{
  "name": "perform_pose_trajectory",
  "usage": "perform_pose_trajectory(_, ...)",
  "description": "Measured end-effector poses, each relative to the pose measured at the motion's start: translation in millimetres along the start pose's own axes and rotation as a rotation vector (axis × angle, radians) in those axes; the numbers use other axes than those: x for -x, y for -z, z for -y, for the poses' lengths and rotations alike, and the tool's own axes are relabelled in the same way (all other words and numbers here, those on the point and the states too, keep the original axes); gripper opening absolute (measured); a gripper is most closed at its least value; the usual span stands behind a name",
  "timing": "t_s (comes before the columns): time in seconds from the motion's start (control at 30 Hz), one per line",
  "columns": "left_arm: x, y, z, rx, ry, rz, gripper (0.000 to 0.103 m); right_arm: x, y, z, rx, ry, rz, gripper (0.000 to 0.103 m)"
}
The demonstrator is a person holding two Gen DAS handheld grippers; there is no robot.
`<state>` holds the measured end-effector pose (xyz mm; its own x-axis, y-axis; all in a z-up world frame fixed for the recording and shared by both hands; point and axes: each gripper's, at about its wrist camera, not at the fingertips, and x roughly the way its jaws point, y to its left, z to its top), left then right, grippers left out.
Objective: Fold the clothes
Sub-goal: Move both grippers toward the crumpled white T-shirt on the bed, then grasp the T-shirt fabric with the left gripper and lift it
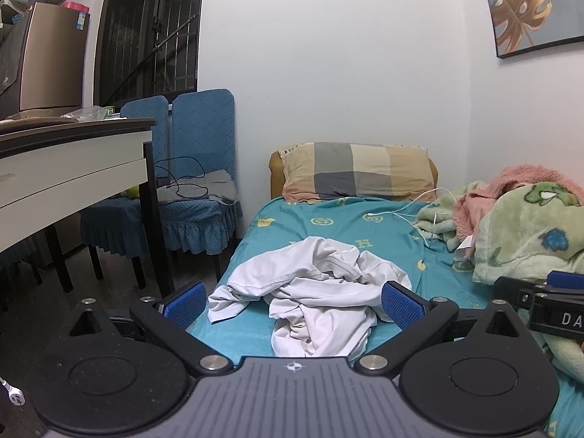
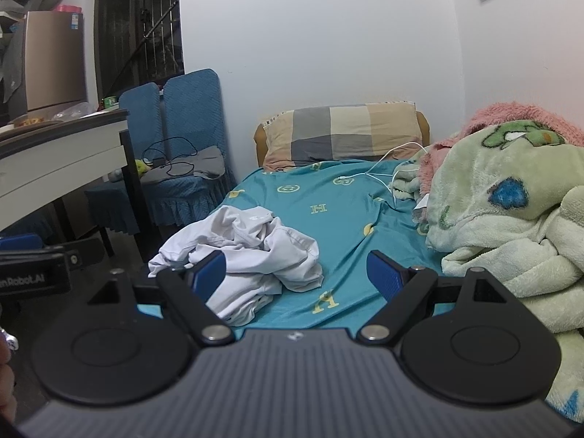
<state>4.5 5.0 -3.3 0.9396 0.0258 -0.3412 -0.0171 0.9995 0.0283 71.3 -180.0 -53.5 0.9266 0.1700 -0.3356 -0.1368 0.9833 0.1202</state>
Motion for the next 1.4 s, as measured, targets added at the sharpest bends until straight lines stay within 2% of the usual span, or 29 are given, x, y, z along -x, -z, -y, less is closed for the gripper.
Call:
perform_pose_trajectory(0.57, -8, 7, -2, -0.017, -0.01, -0.012, 0.103, 2, -1, -3, -0.001, -0.018, 0.009, 0.086)
perform_pose_trajectory(0.8, -17, 14, -5, -0.007, 0.024, -0.036, 0.103, 2, -1, -1, -0.017, -0.016, 0.007, 0.086)
perform_pose_trajectory(0.87, -27, 15, 0, -0.034, 0.018, -0.057, 0.098, 3, -1, 0, -0.024, -0.016, 0.006, 0.086)
perform_pose_trajectory(1.0, -62, 19, 13, -0.096, 0.027, -0.123, 0.089, 3, -2, 2, -0.044, -0.012, 0.002, 0.086)
perform_pose_trajectory(1.13, -114, 22, 23, -0.112, 0.043, -0.178, 0.079, 0, -1, 10, -0.081, -0.004, 0.0, 0.086)
perform_pose_trajectory(1.27, -174, 18, 28, -0.157, 0.027, -0.178, 0.073, -16, 4, 23, -0.136, -0.001, -0.034, 0.086)
perform_pose_trajectory(1.4, -235, 12, 26, -0.191, -0.03, -0.157, 0.066, -40, 7, 38, -0.173, 0.019, -0.049, 0.086)
